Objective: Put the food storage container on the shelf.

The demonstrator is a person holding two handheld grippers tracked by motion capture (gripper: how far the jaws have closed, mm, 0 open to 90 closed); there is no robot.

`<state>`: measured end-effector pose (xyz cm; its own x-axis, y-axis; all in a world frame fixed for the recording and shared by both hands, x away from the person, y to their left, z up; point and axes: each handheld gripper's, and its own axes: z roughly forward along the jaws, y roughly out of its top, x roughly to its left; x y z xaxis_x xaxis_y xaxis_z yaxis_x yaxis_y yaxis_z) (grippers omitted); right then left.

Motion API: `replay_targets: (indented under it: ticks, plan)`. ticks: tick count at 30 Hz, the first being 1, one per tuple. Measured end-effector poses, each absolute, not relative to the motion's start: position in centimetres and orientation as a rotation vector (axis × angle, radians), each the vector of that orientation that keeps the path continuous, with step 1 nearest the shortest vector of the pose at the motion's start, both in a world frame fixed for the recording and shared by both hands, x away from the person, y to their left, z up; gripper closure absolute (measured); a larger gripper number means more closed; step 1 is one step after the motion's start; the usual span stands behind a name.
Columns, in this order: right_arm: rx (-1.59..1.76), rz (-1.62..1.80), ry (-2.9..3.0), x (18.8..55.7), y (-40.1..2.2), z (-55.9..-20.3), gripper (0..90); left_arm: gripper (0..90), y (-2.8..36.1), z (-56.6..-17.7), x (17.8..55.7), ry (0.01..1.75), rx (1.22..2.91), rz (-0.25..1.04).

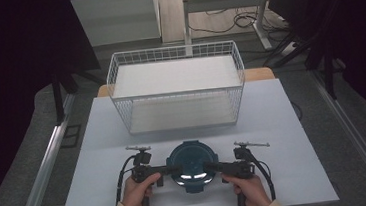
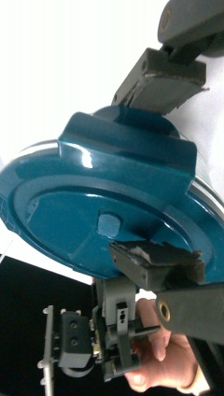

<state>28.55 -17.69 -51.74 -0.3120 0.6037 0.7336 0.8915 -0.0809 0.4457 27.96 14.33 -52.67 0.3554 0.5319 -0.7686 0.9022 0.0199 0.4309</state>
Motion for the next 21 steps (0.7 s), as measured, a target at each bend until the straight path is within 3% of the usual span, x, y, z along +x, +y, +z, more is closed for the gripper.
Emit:
replay_targets:
  ticks: [21]
  plan:
    - [-1.65,-1.398,-1.806,27.98,-18.43,-51.61,40.1,35.5,14.39,-51.96,27.05,1.301,1.645,-0.431]
